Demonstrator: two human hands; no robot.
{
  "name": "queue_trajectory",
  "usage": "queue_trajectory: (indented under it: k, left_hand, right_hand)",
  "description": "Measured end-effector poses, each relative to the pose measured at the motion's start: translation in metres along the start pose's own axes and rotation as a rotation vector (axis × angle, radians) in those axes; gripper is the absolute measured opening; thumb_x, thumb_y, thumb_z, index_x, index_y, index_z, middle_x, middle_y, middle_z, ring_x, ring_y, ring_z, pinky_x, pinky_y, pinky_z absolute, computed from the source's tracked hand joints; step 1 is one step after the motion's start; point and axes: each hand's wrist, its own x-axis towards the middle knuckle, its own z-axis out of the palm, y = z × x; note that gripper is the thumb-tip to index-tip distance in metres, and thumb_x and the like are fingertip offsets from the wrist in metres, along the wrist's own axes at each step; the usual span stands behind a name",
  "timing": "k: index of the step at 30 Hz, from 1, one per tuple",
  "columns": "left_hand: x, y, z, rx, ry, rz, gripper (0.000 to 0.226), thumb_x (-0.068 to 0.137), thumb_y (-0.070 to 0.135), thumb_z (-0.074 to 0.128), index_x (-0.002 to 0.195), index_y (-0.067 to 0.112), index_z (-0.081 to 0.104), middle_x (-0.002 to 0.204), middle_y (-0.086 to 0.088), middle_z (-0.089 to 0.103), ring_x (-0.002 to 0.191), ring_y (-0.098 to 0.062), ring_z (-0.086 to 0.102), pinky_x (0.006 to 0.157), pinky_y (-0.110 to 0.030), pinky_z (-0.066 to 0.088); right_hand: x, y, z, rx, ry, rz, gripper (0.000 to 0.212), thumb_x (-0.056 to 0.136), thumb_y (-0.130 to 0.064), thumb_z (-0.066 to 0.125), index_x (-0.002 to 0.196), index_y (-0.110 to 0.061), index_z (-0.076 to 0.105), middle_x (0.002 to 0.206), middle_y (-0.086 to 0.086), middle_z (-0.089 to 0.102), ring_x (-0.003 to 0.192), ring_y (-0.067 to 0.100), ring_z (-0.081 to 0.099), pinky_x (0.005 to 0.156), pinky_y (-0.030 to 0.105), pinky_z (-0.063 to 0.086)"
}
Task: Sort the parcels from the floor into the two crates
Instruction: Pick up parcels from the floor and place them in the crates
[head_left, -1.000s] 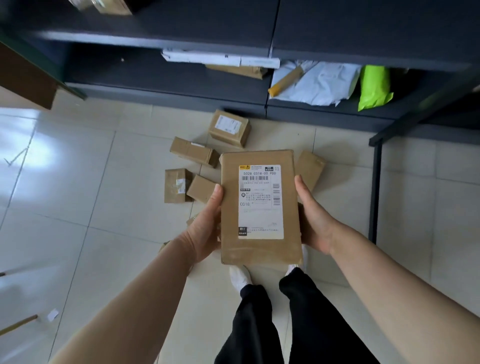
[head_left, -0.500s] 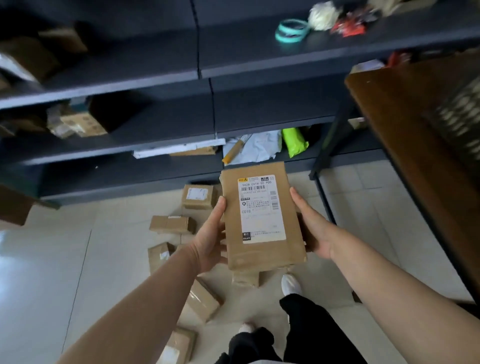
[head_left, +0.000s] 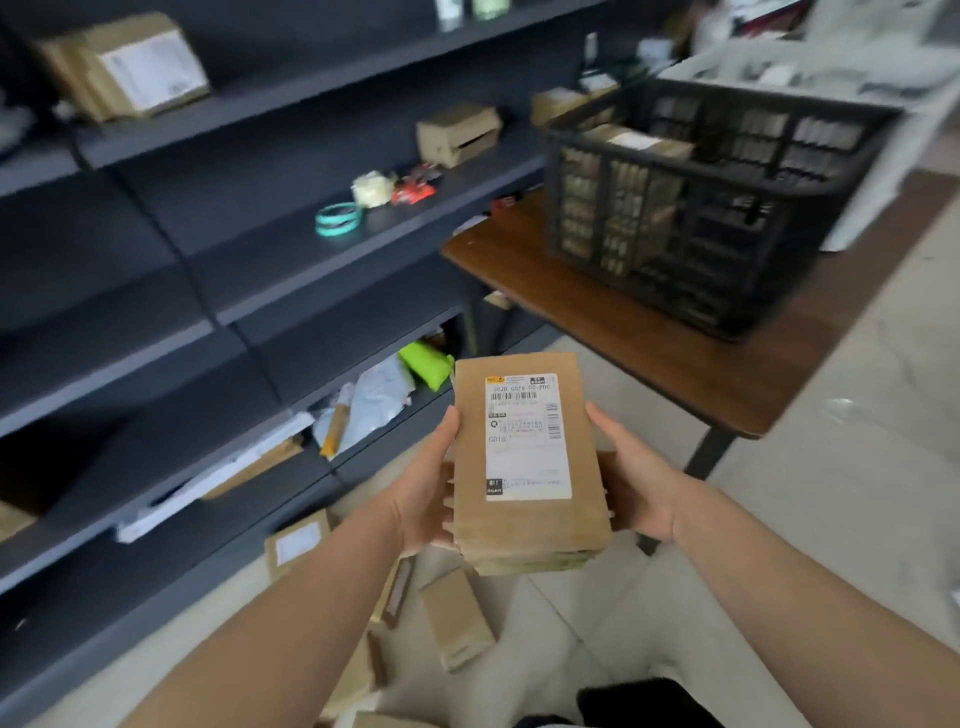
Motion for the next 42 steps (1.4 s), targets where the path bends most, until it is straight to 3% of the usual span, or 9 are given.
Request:
queue_trajectory:
  k: [4,7,10,12,16,22,27,35,42]
  left_hand:
    - [0.009,0.013,0.064,0.174,-0.104,-0.029,0.123,0.045,0.103,0.050,0.133,0.018,0.063,0.134,-0.008,0.059,0.119,-0.026,0.046,0.110,-0.059,0.035]
    - [0.015,0.017,0.117,0.289,-0.145,-0.026,0.121,0.043,0.103,0.051,0.128,0.018,0.066,0.132,-0.006,0.064,0.121,-0.030,0.056,0.108,-0.060,0.037]
    - [0.022,0.020,0.175,0.361,-0.158,-0.008,0.115,0.043,0.101,0.053,0.124,0.021,0.070,0.128,-0.010,0.068,0.122,-0.038,0.059,0.108,-0.063,0.037]
    - [0.026,0.019,0.215,0.404,-0.164,-0.012,0.117,0.040,0.102,0.053,0.122,0.021,0.071,0.127,-0.011,0.068,0.122,-0.038,0.060,0.108,-0.063,0.038]
    - [0.030,0.016,0.296,0.465,-0.178,-0.014,0.114,0.048,0.103,0.045,0.118,0.018,0.073,0.121,-0.014,0.071,0.117,-0.038,0.063,0.106,-0.060,0.041]
    - [0.037,0.018,0.404,0.473,-0.188,0.004,0.105,0.050,0.101,0.048,0.117,0.024,0.073,0.122,-0.015,0.071,0.116,-0.040,0.063,0.102,-0.061,0.045]
    - [0.050,0.042,0.472,0.528,-0.232,0.009,0.097,0.060,0.101,0.032,0.097,0.025,0.081,0.114,-0.013,0.074,0.113,-0.038,0.064,0.098,-0.057,0.048]
    - [0.106,0.125,0.543,0.552,-0.294,0.105,0.101,0.059,0.101,0.033,0.121,0.030,0.069,0.121,-0.009,0.071,0.115,-0.035,0.062,0.095,-0.058,0.049]
    - [0.149,0.224,0.608,0.617,-0.322,0.213,0.102,0.059,0.100,0.032,0.124,0.029,0.066,0.123,-0.010,0.069,0.116,-0.036,0.061,0.100,-0.064,0.044]
  right_hand:
    - [-0.036,0.020,-0.048,0.131,0.151,-0.013,0.125,0.038,-0.098,0.055,0.133,-0.017,0.061,0.132,0.018,0.060,0.119,0.037,0.059,0.087,0.031,0.047]
    - [-0.067,0.033,-0.084,0.248,0.233,-0.050,0.107,0.035,-0.100,0.055,0.113,-0.027,0.059,0.101,0.015,0.060,0.077,0.025,0.053,0.073,0.026,0.040]
    - [-0.102,0.047,-0.124,0.249,0.350,-0.058,0.120,0.049,-0.100,0.044,0.135,-0.016,0.057,0.139,0.021,0.053,0.116,0.036,0.059,0.098,0.039,0.046]
    - [-0.128,0.055,-0.150,0.260,0.400,-0.081,0.111,0.060,-0.095,0.038,0.133,-0.015,0.059,0.138,0.018,0.054,0.129,0.040,0.049,0.084,0.038,0.052]
    - [-0.178,0.070,-0.207,0.295,0.432,-0.129,0.088,0.075,-0.087,0.033,0.119,-0.020,0.068,0.117,0.010,0.069,0.099,0.026,0.064,0.074,0.035,0.049]
    - [-0.229,0.076,-0.290,0.327,0.478,-0.151,0.091,0.071,-0.091,0.033,0.118,-0.021,0.069,0.116,0.008,0.070,0.104,0.026,0.064,0.077,0.036,0.049]
    - [-0.242,0.056,-0.351,0.340,0.547,-0.188,0.095,0.066,-0.095,0.031,0.115,-0.024,0.071,0.111,0.004,0.073,0.105,0.024,0.065,0.071,0.035,0.048]
    - [-0.219,-0.015,-0.446,0.346,0.606,-0.299,0.102,0.048,-0.099,0.042,0.113,-0.025,0.073,0.114,0.004,0.073,0.114,0.027,0.064,0.095,0.040,0.049]
    - [-0.210,-0.100,-0.518,0.347,0.627,-0.417,0.093,0.060,-0.095,0.041,0.114,-0.026,0.072,0.114,0.002,0.073,0.114,0.026,0.063,0.102,0.043,0.045]
